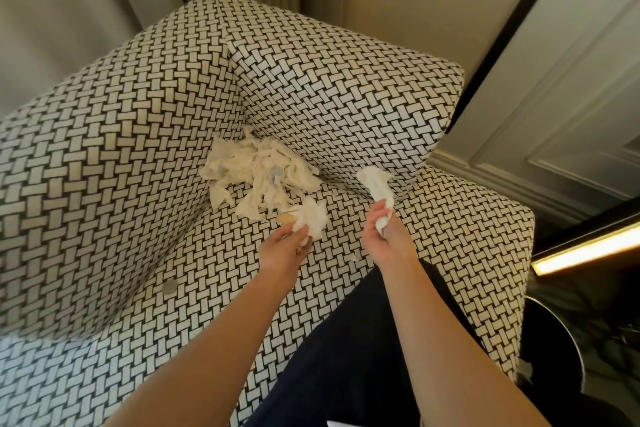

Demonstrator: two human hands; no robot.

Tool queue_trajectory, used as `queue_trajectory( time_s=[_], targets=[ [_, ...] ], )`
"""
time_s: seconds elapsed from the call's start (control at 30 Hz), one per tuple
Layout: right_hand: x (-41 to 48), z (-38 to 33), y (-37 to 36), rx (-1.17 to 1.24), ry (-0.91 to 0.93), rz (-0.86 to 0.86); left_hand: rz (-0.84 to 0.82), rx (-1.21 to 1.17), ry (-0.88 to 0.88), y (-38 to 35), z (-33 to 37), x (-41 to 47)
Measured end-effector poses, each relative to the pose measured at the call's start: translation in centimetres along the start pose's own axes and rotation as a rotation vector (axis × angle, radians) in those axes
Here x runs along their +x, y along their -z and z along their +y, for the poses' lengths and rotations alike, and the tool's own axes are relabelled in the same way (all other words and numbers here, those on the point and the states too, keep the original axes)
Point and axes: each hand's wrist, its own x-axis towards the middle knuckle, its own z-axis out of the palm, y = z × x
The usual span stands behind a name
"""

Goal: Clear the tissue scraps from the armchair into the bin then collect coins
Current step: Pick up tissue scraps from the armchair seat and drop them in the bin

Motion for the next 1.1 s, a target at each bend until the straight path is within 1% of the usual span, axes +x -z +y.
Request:
queue_trajectory(
  time_s=[0.07, 0.1, 0.23, 0.37, 0.47, 0.57, 0.6, 0.7, 0.73, 0.87, 1.0, 1.1],
  targets=[
    [0.2, -0.2, 0.2, 0.086, -0.024, -0.016, -0.003, -0.072, 0.005, 0.4, 0.5, 0.2],
    [0.3, -0.3, 0.3, 0.102, -0.027, -0.018, -0.007, -0.070, 0.000, 0.6, 0.6, 0.1],
    [0.0, -0.5, 0.0, 0.008, -0.040, -0.023, -0.022, 0.033, -0.033, 0.7, 0.8, -0.2],
    [-0.8, -2.1, -0.4, -0.020, -0.092, -0.067, -0.086, 0.133, -0.006, -1.0, 0.8, -0.9],
    [-1.3, -5.2, -0.4, -0.062, -0.028, -0.031, -0.117, 0.164, 0.019, -3.8, 0.6, -1.7],
    [-2.3, -9.0, 1.0, -0.034, 0.035, 0.031, -0.211, 0.173, 0.052, -7.2, -0.1, -2.4],
    [-2.9, -11.1, 1.9, 0.002, 0.079, 0.049, -0.246, 0.175, 0.082, -9.1, -1.0, -2.8],
    [-4.0, -14.6, 4.1, 0.060, 0.130, 0.119, -0.308, 0.166, 0.126, -12.5, -2.5, -3.6],
    [-4.7, -16.6, 5.2, 0.092, 0.156, 0.140, -0.355, 0.171, 0.157, -14.2, -3.6, -4.4],
    [-8.2, -22.3, 7.9, 0.164, 0.175, 0.154, -0.491, 0.234, 0.266, -18.9, -7.5, -7.3],
    [-11.3, -27.7, 10.1, 0.133, 0.201, 0.171, -0.524, 0.365, 0.373, -22.3, -12.6, -9.6],
    [-12.7, -30.8, 11.8, 0.109, 0.220, 0.206, -0.517, 0.488, 0.423, -24.0, -16.6, -10.3]
  ],
)
